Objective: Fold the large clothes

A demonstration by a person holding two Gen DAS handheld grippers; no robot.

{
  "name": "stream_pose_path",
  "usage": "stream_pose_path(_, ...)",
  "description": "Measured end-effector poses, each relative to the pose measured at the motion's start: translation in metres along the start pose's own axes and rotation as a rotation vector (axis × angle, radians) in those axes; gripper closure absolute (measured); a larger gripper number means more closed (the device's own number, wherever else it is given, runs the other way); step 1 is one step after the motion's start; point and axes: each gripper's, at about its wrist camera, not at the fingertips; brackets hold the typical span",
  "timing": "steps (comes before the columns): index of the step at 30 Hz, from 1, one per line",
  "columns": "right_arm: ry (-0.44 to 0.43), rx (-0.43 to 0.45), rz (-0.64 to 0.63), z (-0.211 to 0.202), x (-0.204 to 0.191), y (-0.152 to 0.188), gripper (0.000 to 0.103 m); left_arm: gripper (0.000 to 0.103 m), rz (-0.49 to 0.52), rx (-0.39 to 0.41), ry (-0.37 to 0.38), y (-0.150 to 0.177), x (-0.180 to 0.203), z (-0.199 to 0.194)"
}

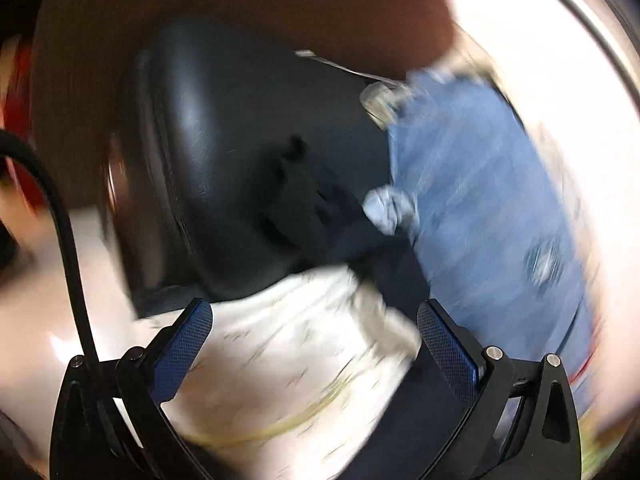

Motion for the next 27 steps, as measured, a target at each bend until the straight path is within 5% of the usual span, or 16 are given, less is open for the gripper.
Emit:
stream_pose_path(10,0.004,-0.053,-0.082,0.028,-0.032,-0.013,0.000,0.001,-0.155,-0.042,0.061,-0.023,-0.018,0.068)
stream_pose_path(14,-0.016,-0.068,-0.096,0.039,-0.042,-0.016,0.000,0.001,-0.196,-0.024,0.032,-0.022,-0.014,0.076)
stream_pose_path(16,-0.034,-0.073,-0.106,0.046,-0.048,-0.017,0.000,0.002,-0.177,-0.058,0.139,-0.021,-0.006,0.082)
stream_pose_path(20,-0.092,-0.066,-0.127,0.057,-0.063,-0.021,0.000,0.006,-0.069,-0.082,0.097,-0.021,0.016,0.100)
stream_pose_path(24,-0.231,-0.014,-0.135,0.072,-0.083,-0.035,0.000,0.006,-0.209,-0.111,0.152,-0.027,-0.002,0.123)
stream_pose_path(25,-0.260,-0.003,-0.139,0.077,-0.088,-0.039,0.000,0.010,-0.219,-0.112,0.152,-0.027,-0.001,0.124)
stream_pose_path(27,-0.313,0.026,-0.159,0.090,-0.101,-0.045,0.000,0.068,-0.178,-0.108,0.134,-0.030,0.005,0.127)
Point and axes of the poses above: each gripper's, at about its wrist camera, not at the fingertips, and z roughly the way its jaws point, x to its right, y to its underside
